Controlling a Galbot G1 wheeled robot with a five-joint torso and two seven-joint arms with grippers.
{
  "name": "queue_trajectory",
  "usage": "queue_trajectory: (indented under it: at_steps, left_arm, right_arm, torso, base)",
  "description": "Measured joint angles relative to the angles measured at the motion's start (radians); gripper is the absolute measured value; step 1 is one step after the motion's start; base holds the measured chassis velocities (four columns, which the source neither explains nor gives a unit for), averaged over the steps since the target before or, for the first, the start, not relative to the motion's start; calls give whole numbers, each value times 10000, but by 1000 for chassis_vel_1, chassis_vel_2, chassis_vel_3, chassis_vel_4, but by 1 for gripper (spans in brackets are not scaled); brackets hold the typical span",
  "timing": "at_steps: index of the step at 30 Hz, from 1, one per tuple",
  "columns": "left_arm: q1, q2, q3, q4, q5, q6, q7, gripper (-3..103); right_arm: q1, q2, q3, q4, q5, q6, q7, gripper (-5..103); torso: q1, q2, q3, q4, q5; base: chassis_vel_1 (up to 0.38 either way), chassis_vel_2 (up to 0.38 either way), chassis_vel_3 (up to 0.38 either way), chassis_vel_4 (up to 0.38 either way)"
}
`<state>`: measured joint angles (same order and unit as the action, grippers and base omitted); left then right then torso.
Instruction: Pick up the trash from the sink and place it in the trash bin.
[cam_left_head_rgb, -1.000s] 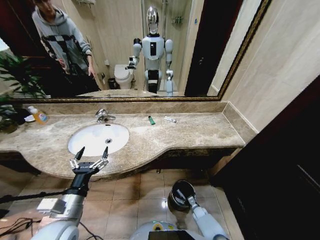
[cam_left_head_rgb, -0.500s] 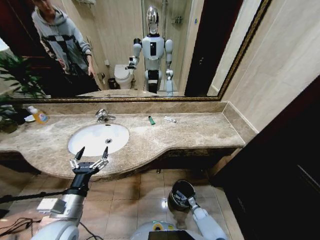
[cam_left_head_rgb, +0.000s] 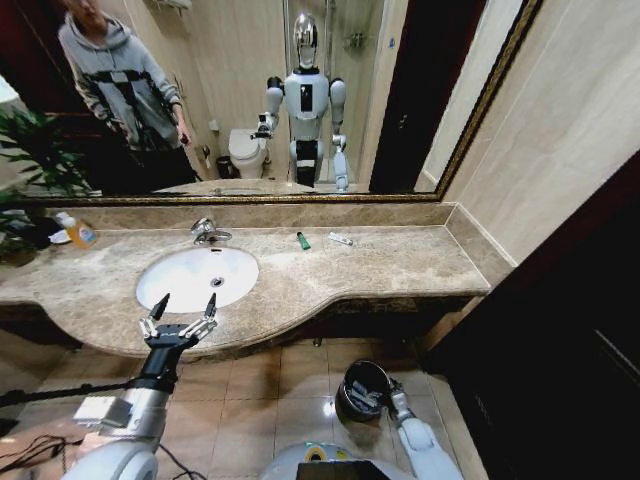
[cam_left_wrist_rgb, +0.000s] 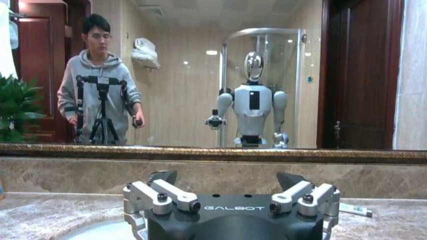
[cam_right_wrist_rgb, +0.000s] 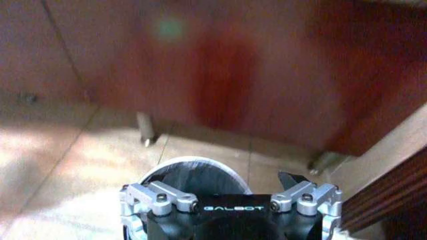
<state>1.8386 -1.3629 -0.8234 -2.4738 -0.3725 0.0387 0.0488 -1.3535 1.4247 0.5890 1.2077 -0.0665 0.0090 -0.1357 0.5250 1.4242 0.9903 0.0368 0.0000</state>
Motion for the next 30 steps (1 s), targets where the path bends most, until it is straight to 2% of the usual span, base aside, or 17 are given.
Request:
queue_trajectory:
  at_steps: [3,7,12,15,24,30]
  left_arm:
    - [0,0,0,0,0,0,0,100]
    - [0,0,0,0,0,0,0,100]
    - [0,0,0,0,0,0,0,100]
    - [0,0,0,0,0,0,0,100]
    - [1,0,0,0,0,0,0,100]
    - [0,0,0,0,0,0,0,100]
  right_arm:
    - [-794,-38,331,1323,459,29,31,100]
    - [-1160,-20,520,1842,644,158,95,100]
    - [-1933,69,862,2993,1198,726,176,100]
    - [-2535,208,1053,4112,1478,1096,-42,100]
    - [-3967,468,1235,6627,2133,1160,-130,100]
    - [-4611,617,1333,8340,2618,1267,258,100]
  torso:
    - [0,0,0,0,1]
    - [0,0,0,0,1]
    - [0,0,0,0,0]
    - [0,0,0,0,1]
    - [0,0,0,-1,-1]
    - [0,0,1,-1,-1]
  base:
    - [0,0,0,0]
    - [0,0,0,0]
    - [0,0,0,0]
    - [0,0,0,0]
    - [0,0,0,0]
    - [0,0,0,0]
